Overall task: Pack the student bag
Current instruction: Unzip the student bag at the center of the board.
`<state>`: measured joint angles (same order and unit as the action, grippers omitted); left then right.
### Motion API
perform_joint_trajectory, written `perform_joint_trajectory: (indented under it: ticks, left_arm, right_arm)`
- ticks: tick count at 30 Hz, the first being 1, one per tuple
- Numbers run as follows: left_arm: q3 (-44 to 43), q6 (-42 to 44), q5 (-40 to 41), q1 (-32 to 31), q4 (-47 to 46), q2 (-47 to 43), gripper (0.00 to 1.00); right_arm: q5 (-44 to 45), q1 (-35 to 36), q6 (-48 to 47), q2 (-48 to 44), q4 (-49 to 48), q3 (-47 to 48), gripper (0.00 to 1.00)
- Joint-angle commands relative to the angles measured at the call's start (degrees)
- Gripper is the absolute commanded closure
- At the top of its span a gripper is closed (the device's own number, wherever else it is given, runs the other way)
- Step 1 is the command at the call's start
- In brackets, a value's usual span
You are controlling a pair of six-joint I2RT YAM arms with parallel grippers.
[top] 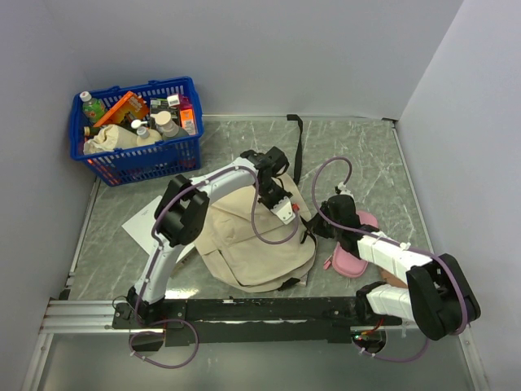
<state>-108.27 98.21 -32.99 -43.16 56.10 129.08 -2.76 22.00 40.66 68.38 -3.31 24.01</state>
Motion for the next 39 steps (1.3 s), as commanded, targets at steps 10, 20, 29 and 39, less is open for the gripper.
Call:
perform_joint_trajectory:
  ticks: [10,20,29,39]
  left_arm:
    - [14.12,-9.71,-3.04,3.69,-6.53,-19.28,0.99]
    - [27.58,-10.15,0.29,6.59,-7.05,-28.0,0.99]
    - [37.33,-11.03,2.49,10.19,-7.23,-37.39,0.99]
    - [46.82,-12.61,4.95,13.62,-3.98,-48.91,0.99]
  right_arm:
    - [0.57,0.68,-1.2,-1.58,4.98,1.3,0.9]
    - [2.59,0.06,-1.11,-0.97,7.79,3.58,0.94]
    - [9.7,-2.57,-1.03,-0.79,14.55,7.8,1.0]
    - [12.35,-3.63,0.12,3.95,16.85,12.29,1.0]
